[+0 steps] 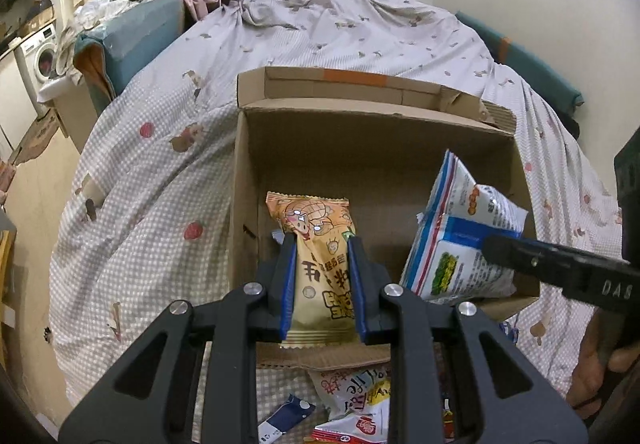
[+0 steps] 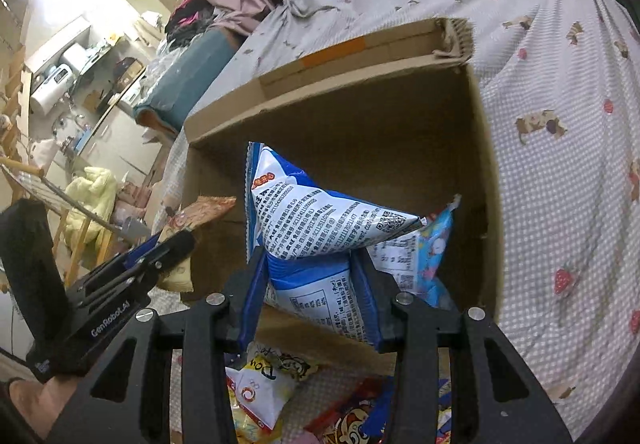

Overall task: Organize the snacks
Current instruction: 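Release the yellow pack into the box with the left tool while the right tool drops its bag in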

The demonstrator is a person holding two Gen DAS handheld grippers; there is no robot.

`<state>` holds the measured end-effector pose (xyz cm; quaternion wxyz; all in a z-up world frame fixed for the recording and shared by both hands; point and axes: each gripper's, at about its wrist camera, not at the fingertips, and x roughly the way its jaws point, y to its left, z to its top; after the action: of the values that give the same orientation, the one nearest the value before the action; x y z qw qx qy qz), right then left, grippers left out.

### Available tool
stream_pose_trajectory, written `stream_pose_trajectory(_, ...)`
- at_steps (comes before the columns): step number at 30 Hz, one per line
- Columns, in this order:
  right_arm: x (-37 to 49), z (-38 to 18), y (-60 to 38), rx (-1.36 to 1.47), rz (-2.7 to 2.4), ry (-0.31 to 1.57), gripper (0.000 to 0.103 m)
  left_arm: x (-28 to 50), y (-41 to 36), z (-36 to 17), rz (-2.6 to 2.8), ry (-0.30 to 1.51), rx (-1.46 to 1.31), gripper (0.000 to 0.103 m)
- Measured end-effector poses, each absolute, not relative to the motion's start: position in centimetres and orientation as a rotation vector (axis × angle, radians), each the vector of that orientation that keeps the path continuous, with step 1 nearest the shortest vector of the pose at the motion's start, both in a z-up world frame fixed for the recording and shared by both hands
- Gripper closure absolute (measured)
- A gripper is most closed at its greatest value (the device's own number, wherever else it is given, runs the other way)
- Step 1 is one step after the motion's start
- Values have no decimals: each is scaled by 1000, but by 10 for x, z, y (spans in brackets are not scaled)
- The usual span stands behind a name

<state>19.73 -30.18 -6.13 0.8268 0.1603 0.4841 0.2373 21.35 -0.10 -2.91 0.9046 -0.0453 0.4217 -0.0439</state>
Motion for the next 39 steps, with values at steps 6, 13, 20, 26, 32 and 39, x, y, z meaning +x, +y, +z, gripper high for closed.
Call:
stream_pose_trajectory(6,204,-73,-298,379,536,1075,48,216,-5,-38,-109,914,-102,79)
stream_pose_trajectory(13,203,-70,-301,354,505,1056,37,215,-13,-41,-110,927,-58,36)
stream_pose_trajectory(20,201,-68,-302,340,510,1051,33,212,-8,-34,-93,907,-60,27)
stream_pose_trajectory(26,197,-66,-303,343,501,1046,25,213,1,-34,-78,931,-100,26)
stream_pose_trajectory(32,185,-61,-310,339,480,1046,24,202,5,-29,-63,930,-91,25)
stream_pose_trajectory(39,159,-55,-315,311,464,1054,24,181,16,-17,-49,923,-67,26)
